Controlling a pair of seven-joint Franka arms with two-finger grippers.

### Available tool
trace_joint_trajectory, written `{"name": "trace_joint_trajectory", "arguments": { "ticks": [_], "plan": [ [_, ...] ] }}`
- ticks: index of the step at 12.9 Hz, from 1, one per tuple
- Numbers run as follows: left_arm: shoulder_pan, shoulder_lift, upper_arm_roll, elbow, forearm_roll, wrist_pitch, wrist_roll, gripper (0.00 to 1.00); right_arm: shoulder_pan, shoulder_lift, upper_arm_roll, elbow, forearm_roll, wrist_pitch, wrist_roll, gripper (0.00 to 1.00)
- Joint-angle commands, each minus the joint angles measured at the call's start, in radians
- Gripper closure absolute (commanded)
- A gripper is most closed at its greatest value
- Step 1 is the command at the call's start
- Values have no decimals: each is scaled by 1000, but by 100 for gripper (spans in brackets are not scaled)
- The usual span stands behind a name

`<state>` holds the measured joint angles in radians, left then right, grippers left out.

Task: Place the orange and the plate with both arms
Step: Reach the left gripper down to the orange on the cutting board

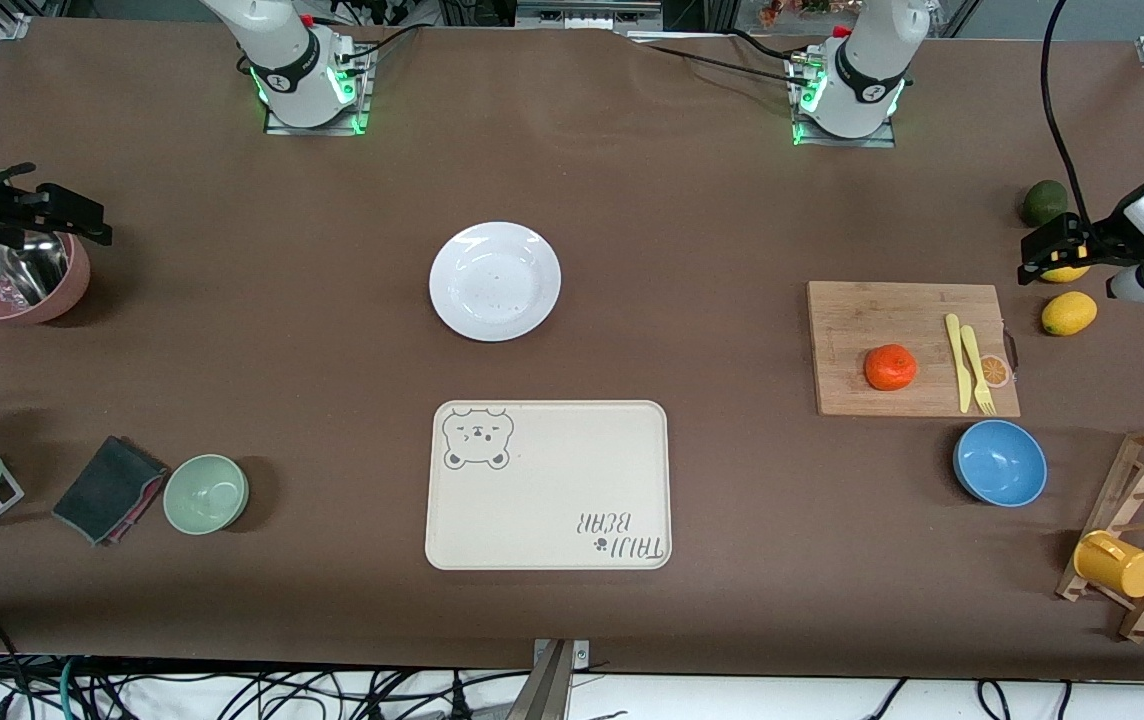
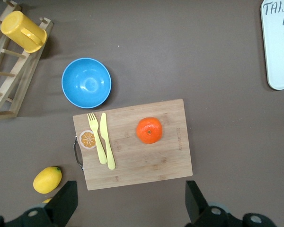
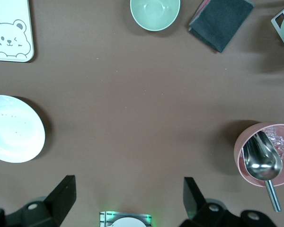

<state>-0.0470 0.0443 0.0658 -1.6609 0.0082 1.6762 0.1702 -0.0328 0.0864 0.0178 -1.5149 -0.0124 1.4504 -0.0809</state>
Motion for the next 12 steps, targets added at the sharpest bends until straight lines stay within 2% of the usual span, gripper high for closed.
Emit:
{"name": "trace_joint_trajectory", "arguments": {
  "ticks": [1,3,5,7,12],
  "plan": [
    [-60,208,5,61,9,13,-1,0,-1,12,4,30,0,-19,-2,0],
    [-70,299,6,67,7,14,0,0,-1,12,2,30,0,-19,-2,0],
    [-63,351,6,8,3,118,0,0,1,12,4,30,0,-19,-2,0],
    [-60,332,6,-130,9,271,5,0,-1,12,2,32,0,-19,-2,0],
    [-39,336,8,-233,10,358,5,0,-1,12,4,30,0,-19,-2,0]
  ]
}}
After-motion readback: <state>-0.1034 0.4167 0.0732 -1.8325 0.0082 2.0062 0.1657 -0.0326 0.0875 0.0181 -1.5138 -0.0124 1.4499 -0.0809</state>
